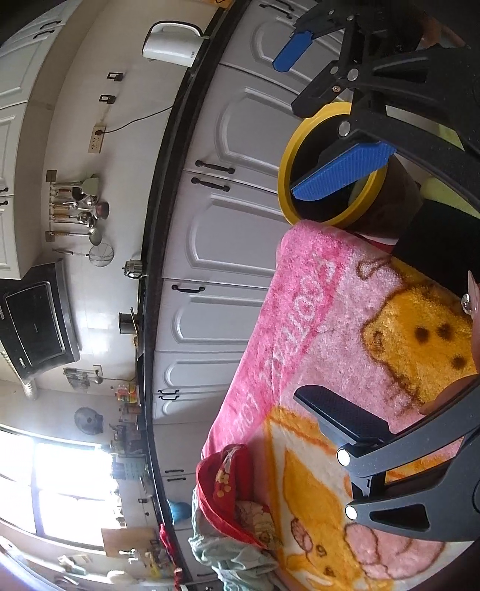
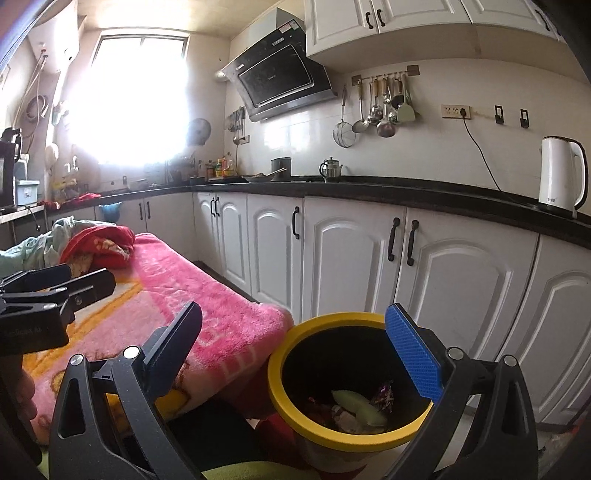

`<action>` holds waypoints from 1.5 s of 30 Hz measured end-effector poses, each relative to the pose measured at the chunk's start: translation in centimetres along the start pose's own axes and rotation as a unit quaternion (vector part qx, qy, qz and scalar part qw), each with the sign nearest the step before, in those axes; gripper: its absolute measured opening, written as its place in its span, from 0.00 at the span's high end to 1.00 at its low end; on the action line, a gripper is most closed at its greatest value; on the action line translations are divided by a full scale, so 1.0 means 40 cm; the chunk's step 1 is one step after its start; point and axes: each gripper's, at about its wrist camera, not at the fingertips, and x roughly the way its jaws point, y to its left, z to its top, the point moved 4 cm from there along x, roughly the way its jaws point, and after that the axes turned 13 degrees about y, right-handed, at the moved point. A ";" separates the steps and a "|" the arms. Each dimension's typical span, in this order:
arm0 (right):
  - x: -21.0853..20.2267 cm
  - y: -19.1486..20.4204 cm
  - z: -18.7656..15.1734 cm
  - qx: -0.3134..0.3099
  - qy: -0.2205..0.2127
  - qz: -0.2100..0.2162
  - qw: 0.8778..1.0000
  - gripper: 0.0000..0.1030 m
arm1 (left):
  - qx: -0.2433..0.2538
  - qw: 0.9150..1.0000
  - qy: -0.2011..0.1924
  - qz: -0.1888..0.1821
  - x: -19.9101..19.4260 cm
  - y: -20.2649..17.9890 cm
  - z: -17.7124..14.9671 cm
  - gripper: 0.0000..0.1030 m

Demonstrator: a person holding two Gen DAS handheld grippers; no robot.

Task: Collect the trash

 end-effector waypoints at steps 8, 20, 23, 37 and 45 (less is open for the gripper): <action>0.000 0.002 -0.004 0.001 0.000 -0.003 1.000 0.06 | -0.005 1.000 -0.003 0.000 -0.001 0.005 -0.002 0.11; 0.004 -0.006 -0.004 0.005 0.002 -0.005 1.000 0.06 | -0.005 1.000 -0.003 0.000 -0.001 0.006 -0.002 0.11; 0.004 -0.007 -0.005 0.006 0.002 -0.006 1.000 0.06 | -0.004 1.000 -0.002 -0.001 -0.001 0.006 -0.002 0.11; 0.004 -0.008 -0.005 0.005 0.002 -0.005 1.000 0.06 | -0.005 1.000 -0.003 -0.001 -0.002 0.007 -0.002 0.11; 0.004 -0.007 -0.005 0.006 0.003 -0.005 1.000 0.06 | -0.006 1.000 -0.003 0.000 -0.002 0.007 -0.001 0.11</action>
